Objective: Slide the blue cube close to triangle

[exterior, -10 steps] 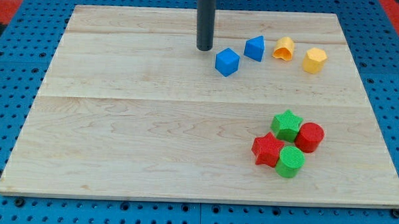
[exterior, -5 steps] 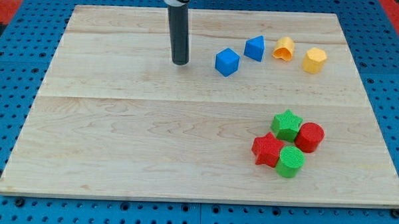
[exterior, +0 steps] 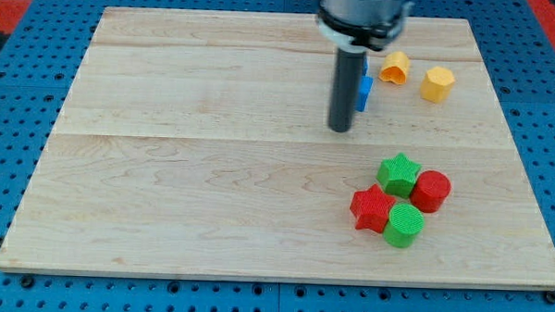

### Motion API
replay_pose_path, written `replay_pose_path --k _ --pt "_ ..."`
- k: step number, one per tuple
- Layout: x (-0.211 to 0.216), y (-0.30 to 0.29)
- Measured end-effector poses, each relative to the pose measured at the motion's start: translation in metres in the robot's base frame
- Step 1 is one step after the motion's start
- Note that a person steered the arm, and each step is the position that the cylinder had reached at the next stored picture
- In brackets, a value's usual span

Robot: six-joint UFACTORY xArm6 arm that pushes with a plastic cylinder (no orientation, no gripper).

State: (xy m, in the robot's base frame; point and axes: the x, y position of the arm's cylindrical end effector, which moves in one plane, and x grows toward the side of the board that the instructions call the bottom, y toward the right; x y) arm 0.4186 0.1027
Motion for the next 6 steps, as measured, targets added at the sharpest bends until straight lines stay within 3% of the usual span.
replay_pose_path --k 1,2,4,6 --pt "-0.012 0.059" --pt "-0.025 0.077" --pt "-0.044 0.079" --pt "-0.059 0.044"
